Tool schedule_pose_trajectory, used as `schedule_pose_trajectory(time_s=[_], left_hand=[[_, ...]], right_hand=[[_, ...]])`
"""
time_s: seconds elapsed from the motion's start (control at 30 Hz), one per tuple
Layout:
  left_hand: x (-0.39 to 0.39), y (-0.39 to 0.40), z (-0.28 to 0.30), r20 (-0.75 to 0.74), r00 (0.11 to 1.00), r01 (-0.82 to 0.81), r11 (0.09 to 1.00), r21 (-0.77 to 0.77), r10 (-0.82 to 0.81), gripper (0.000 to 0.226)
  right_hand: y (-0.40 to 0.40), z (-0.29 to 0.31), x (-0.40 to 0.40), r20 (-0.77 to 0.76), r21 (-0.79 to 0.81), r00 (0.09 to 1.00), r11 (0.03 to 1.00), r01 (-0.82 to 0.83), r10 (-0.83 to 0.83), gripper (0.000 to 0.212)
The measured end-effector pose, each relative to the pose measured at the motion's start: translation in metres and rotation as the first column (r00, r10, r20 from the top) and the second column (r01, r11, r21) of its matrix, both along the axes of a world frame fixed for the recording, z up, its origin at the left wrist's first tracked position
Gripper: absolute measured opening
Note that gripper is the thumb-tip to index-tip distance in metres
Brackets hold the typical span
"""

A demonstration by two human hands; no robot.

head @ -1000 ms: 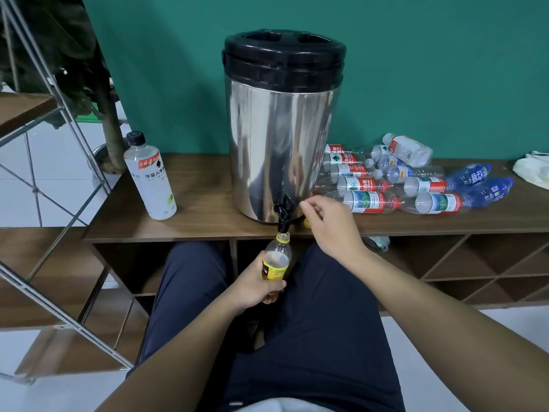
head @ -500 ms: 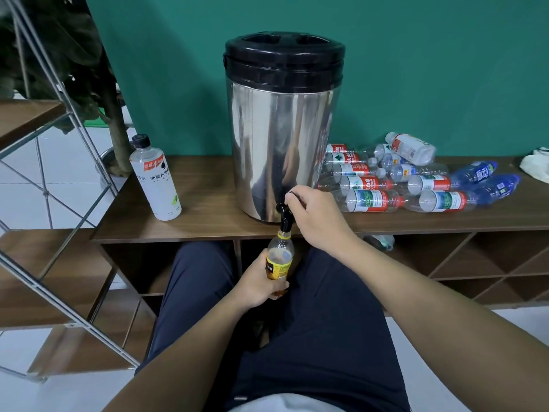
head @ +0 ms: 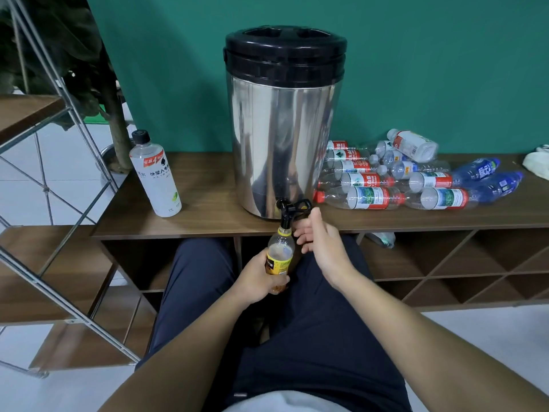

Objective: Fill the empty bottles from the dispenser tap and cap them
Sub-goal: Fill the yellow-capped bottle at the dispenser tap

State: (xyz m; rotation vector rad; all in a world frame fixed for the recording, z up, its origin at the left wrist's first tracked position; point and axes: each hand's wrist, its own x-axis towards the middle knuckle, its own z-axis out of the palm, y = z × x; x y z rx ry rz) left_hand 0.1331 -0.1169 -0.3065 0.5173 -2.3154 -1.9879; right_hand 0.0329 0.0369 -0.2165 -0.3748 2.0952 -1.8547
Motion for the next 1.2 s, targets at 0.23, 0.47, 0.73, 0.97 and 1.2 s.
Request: schedule_pose_trajectory(time_s=[0.23, 0.47, 0.73, 0.97, 1.2], left_hand=[[0.000, 0.002, 0.001, -0.030, 0.999, 0.026, 0.996, 0.087, -0.024, 0.054], [0.000, 0.001, -0.003, -0.039, 0.999, -0.012, 1.000, 0.019, 0.013, 0.058], [0.001, 0.000, -0.008, -0.041, 0.999, -0.026, 0.999, 0.028, 0.027, 0.045], [0.001, 0.003, -0.007, -0.057, 0.998, -0.035, 0.998, 0.051, 0.038, 0.044], [0.002, 0.001, -0.009, -0.069, 0.997, -0.045, 0.999, -0.013, 0.044, 0.042]], right_hand=[[0.002, -0.050, 0.017, -0.168, 0.277, 0.955, 0.941, -0.193, 0.246, 0.049], [-0.002, -0.062, 0.017, -0.187, 0.265, 0.950, 0.944, -0.197, 0.251, 0.045], [-0.006, -0.067, 0.020, -0.187, 0.161, 0.960, 0.971, -0.180, 0.209, 0.036], [-0.003, -0.065, 0.022, -0.155, 0.117, 0.963, 0.972, -0.202, 0.219, 0.032], [-0.002, -0.068, 0.027, -0.147, 0.100, 0.966, 0.975, -0.198, 0.211, 0.030]])
